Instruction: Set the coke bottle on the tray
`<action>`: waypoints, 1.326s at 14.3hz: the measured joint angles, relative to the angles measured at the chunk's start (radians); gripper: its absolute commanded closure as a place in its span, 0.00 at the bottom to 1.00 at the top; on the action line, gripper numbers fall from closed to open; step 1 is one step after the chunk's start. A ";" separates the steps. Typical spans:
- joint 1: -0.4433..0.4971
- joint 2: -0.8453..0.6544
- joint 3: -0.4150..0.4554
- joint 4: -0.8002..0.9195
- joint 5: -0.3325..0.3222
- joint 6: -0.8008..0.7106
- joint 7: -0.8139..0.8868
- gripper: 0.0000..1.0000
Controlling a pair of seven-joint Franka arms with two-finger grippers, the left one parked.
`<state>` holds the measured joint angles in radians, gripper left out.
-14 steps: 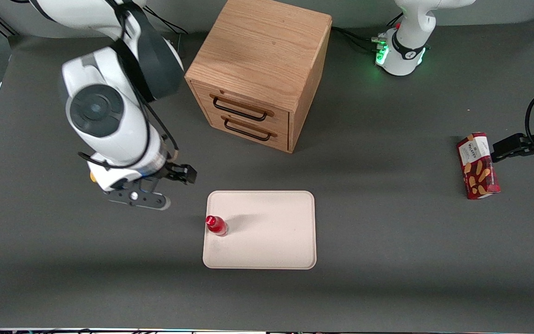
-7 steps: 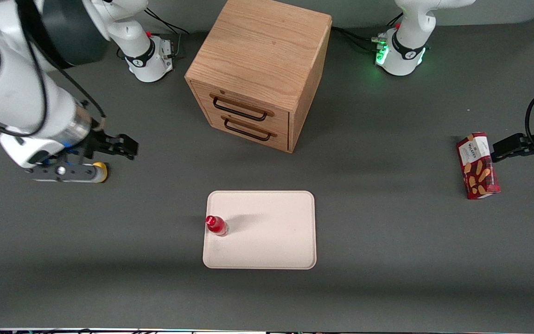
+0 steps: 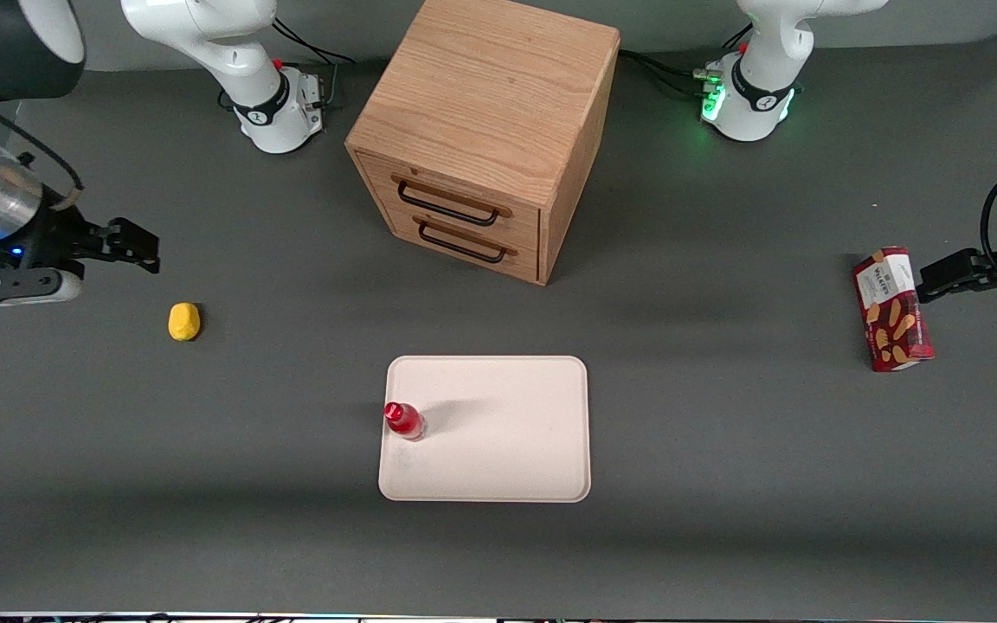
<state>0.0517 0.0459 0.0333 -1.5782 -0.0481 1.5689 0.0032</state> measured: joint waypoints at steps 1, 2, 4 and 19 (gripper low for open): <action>-0.016 -0.004 -0.003 -0.009 0.003 0.003 -0.021 0.00; -0.023 -0.005 -0.011 -0.013 0.004 0.004 -0.034 0.00; -0.023 -0.006 -0.040 -0.020 0.004 0.022 -0.065 0.00; 0.002 -0.022 -0.127 -0.012 0.027 0.065 -0.128 0.00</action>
<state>0.0535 0.0242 -0.0942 -1.5900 -0.0209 1.6336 -0.1252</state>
